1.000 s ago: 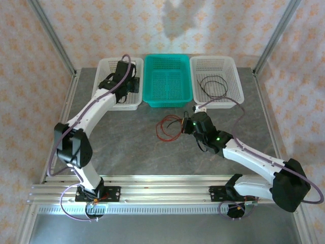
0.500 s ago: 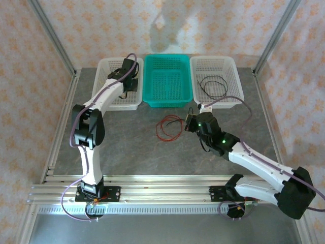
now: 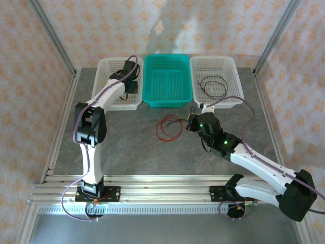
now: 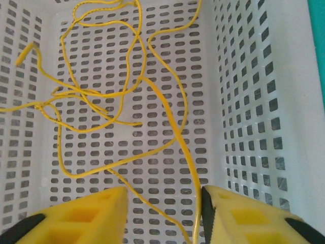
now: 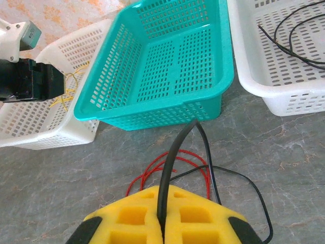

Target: Untangle the cables

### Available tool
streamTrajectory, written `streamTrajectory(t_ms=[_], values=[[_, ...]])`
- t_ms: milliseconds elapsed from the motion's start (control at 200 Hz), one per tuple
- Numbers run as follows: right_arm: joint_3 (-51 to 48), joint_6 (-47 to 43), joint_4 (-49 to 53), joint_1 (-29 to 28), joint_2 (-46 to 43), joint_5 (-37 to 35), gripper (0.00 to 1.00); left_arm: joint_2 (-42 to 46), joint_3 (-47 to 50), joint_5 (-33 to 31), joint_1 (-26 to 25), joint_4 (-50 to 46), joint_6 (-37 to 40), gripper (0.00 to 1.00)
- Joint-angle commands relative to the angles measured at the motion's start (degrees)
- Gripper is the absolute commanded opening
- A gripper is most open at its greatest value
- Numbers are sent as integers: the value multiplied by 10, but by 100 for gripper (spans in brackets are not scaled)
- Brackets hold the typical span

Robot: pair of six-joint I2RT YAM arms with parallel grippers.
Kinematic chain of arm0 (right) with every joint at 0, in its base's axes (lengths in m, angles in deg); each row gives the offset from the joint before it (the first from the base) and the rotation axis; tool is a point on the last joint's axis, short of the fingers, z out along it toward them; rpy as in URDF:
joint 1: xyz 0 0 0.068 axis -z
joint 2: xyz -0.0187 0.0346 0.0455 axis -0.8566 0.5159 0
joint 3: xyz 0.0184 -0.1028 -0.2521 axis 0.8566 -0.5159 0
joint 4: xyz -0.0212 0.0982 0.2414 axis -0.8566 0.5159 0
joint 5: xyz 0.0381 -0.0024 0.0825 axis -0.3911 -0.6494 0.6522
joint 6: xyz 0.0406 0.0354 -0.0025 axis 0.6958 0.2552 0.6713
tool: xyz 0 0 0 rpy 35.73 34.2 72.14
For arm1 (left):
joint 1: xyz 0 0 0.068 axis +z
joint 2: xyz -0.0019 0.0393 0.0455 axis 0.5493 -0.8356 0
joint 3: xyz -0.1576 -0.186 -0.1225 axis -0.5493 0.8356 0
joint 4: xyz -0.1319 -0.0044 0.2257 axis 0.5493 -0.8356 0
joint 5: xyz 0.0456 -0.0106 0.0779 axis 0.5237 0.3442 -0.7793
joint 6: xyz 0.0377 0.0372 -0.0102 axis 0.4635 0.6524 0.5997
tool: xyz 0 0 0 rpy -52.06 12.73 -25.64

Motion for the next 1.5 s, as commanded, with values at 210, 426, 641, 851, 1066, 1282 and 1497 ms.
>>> streamTrajectory(t_ms=[210, 426, 641, 851, 1066, 1282, 1497], values=[[23, 2, 27, -3, -19, -35, 0, 75, 21, 33, 4, 12, -19, 73], [39, -3, 39, -3, -42, -34, 0, 186, 122, 75, -15, 77, -27, 75], [66, -11, 67, -3, -75, -28, 0, 316, 277, 107, -88, 198, -24, 74], [92, -23, 83, -3, -107, -33, 0, 375, 406, 124, -163, 264, -50, 73], [136, -44, 108, -3, -107, -61, 0, 408, 509, 139, -224, 367, -98, 73], [191, -57, 138, 0, -82, -102, 0, 418, 574, 112, -294, 495, -153, 74], [241, -78, 141, 10, -59, -131, 0, 401, 583, 75, -335, 559, -184, 74]])
